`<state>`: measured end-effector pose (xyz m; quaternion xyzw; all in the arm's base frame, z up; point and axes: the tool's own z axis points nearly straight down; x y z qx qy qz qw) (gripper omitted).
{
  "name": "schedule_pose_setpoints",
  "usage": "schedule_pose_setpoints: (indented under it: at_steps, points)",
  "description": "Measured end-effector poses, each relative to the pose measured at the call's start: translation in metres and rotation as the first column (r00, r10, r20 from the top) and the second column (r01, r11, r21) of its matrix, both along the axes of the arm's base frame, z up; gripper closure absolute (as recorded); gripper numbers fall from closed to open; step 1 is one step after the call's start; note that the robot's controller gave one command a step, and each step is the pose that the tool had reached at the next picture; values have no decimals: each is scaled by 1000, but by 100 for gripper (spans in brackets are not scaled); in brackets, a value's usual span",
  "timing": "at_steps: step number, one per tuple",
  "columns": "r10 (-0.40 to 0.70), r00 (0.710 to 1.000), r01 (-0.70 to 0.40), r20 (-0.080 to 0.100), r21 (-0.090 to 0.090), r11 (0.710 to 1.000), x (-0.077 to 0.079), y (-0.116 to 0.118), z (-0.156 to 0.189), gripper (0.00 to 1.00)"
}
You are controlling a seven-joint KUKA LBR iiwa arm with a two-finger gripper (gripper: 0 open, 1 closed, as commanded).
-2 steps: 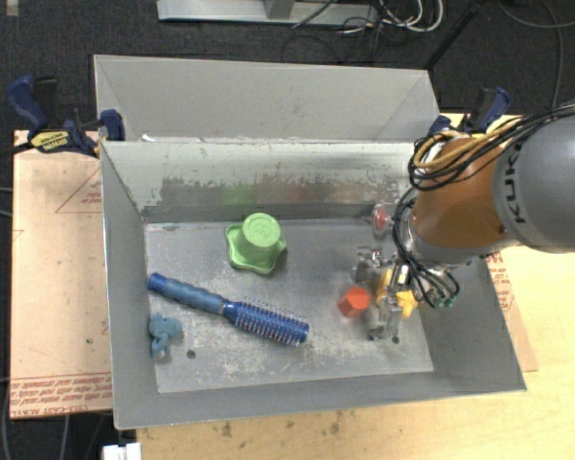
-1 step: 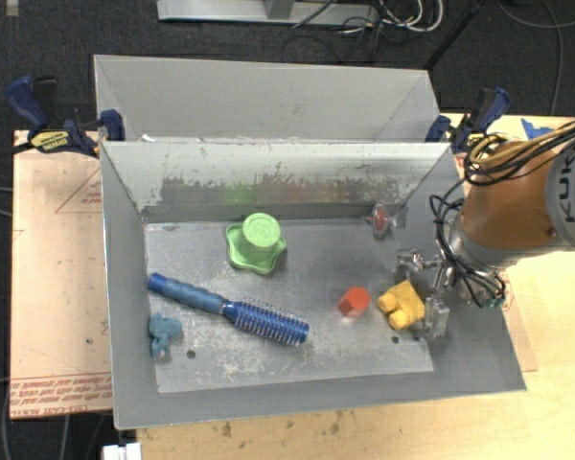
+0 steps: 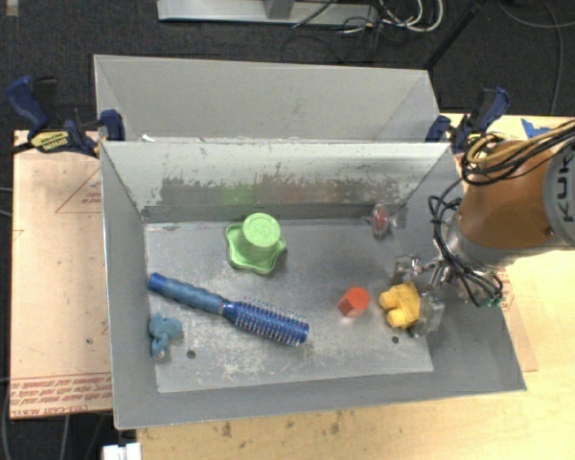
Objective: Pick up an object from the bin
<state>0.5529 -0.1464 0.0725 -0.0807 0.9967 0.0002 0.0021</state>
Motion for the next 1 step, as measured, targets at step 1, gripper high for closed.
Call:
schedule_pose_setpoints:
  at_steps: [1]
  points:
    - [73,997,-73,8,-3,997,7,10,133,100]
